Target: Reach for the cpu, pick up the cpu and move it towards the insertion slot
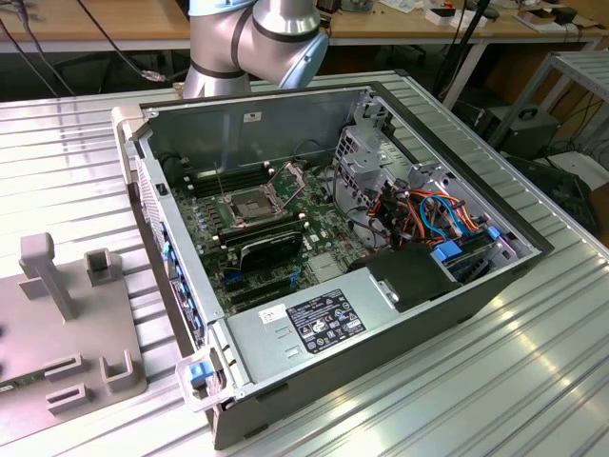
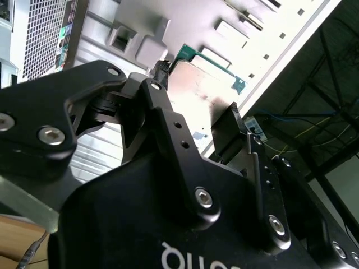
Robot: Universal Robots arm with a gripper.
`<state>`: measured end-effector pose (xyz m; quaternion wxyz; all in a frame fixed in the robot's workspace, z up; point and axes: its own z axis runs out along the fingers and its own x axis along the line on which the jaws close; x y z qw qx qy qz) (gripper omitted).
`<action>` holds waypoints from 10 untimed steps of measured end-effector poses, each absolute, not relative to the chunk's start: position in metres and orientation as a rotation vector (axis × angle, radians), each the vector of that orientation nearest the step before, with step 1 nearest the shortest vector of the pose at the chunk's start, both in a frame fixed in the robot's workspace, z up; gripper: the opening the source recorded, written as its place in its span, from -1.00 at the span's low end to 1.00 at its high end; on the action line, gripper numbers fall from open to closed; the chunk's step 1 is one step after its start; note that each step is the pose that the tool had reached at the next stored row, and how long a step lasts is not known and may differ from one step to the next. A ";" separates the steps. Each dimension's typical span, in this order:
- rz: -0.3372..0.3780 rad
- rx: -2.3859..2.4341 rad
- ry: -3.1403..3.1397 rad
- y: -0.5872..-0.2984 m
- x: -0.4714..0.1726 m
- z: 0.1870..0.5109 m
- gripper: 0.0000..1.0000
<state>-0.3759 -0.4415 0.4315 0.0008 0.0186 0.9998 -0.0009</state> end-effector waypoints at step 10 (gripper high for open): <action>-0.003 0.058 3.140 -0.442 -0.360 0.432 0.09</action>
